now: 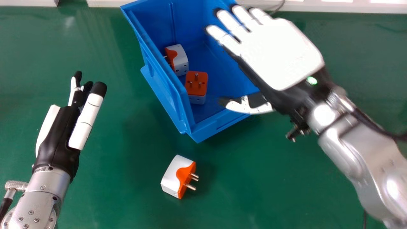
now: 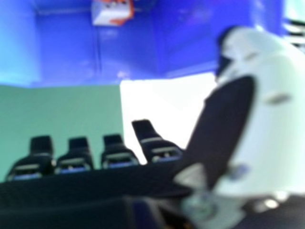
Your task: Pick all objects and put in blue box
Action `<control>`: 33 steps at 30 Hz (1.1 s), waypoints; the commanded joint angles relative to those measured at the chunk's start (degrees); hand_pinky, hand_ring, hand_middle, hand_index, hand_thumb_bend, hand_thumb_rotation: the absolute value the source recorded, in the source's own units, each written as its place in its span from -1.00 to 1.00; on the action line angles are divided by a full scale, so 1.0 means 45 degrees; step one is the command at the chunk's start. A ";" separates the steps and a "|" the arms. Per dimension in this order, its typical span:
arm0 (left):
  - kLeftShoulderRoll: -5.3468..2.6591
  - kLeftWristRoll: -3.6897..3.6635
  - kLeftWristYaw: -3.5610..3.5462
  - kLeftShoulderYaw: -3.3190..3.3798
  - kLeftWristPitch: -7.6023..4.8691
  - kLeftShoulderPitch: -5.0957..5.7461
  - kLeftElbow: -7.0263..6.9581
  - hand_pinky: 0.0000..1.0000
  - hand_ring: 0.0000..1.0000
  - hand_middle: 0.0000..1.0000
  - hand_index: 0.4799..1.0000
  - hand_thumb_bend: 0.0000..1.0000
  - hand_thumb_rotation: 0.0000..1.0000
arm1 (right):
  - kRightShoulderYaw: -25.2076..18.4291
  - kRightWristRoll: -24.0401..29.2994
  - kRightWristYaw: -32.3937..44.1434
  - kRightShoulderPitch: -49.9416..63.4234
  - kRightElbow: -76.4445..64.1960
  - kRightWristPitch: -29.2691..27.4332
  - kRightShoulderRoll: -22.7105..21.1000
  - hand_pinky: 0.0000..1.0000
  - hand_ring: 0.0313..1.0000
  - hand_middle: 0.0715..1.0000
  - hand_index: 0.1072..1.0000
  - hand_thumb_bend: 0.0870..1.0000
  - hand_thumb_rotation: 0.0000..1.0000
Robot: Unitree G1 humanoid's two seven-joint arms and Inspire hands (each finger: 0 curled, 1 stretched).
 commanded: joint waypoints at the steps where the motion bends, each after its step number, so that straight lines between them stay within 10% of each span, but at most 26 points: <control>1: 0.0148 -0.0015 -0.0040 -0.0002 -0.0369 -0.0211 0.0119 1.00 1.00 1.00 1.00 0.56 1.00 | -0.0748 -0.0245 -0.0412 0.0918 -0.1102 0.0177 0.0311 0.78 0.89 0.91 0.78 -0.44 -0.07; 15: 0.0102 -0.0224 -0.0096 0.0083 -0.1136 -0.0435 0.0846 1.00 1.00 1.00 1.00 0.43 1.00 | -0.2378 -0.1597 -0.2214 0.5955 -0.2360 0.2464 0.3924 0.76 0.90 0.91 0.81 -0.46 0.02; 33: 0.0075 -0.0483 -0.0088 0.0089 -0.1340 -0.0478 0.0964 1.00 1.00 1.00 1.00 0.41 1.00 | -0.3240 -0.1114 -0.3388 0.4099 0.1866 0.3585 0.4505 0.69 0.87 0.92 0.81 -0.29 -0.03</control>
